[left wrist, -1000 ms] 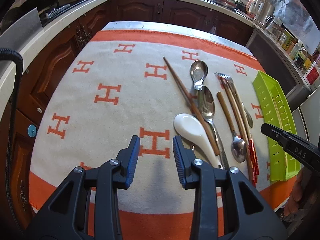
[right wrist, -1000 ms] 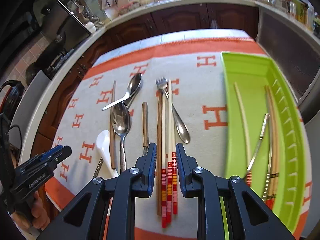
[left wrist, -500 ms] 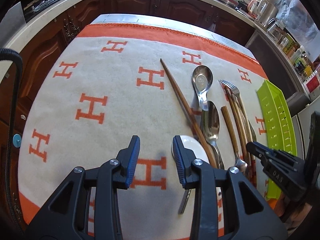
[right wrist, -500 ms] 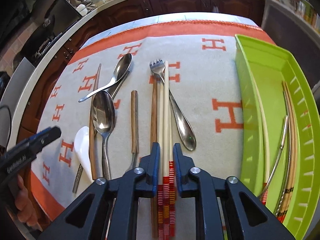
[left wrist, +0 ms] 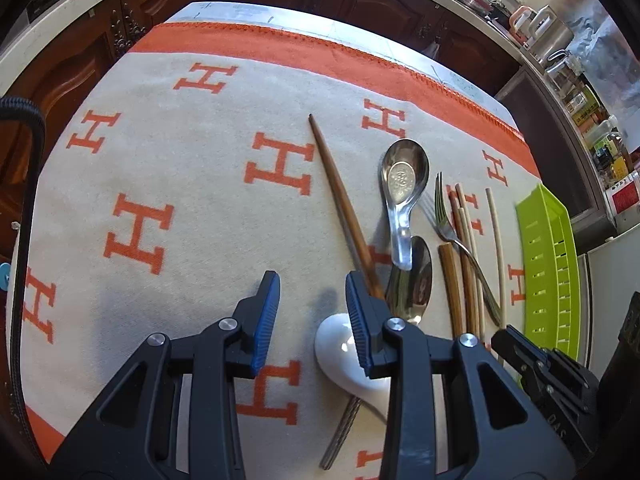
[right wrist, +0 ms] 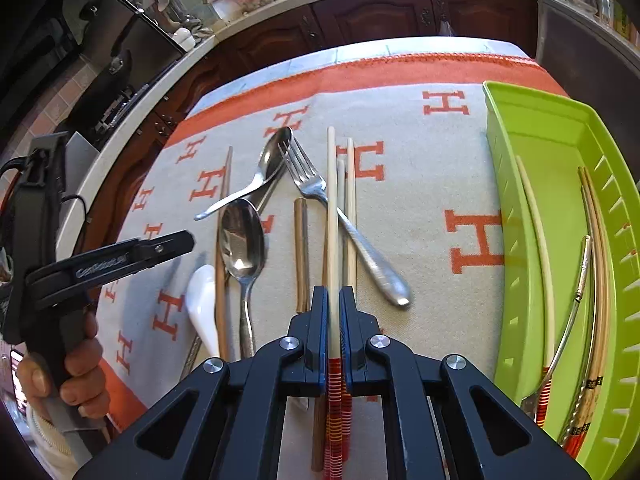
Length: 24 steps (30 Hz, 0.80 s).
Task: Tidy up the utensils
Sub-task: 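Grasp a brown wooden chopstick with the left tool while the right tool holds its chopstick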
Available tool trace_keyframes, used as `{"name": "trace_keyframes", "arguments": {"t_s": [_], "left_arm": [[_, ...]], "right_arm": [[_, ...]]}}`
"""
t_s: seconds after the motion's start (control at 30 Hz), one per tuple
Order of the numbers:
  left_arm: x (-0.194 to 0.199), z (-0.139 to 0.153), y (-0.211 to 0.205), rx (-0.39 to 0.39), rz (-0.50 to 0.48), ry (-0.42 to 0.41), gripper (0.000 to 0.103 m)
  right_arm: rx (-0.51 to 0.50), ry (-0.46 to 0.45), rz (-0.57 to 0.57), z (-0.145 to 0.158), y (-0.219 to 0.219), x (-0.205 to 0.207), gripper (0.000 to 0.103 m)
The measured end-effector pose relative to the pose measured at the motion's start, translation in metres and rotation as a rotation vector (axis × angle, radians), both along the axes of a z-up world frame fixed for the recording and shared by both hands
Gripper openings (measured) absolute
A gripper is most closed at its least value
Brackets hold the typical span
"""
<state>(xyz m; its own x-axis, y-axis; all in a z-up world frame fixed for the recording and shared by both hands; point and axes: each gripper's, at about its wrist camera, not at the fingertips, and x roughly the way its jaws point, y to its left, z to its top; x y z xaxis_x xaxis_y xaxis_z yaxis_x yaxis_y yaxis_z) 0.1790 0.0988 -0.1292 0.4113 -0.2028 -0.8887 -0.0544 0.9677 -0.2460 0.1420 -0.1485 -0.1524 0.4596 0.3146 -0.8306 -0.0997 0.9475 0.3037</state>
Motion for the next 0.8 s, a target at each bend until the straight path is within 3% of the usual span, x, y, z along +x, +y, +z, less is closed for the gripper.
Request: {"name": "trace_keyframes", "arguments": {"t_s": [0.5,0.8], "left_arm": [[0.018,-0.01,-0.041,0.17,0.029,0.031,0.031],[0.019,-0.006,-0.028,0.06,0.054,0.072,0.031]], "right_arm": [[0.083,-0.036,-0.001,0.017,-0.028,-0.019,0.005],[0.125,-0.042,-0.021,0.018,-0.045,-0.022,0.005]]}}
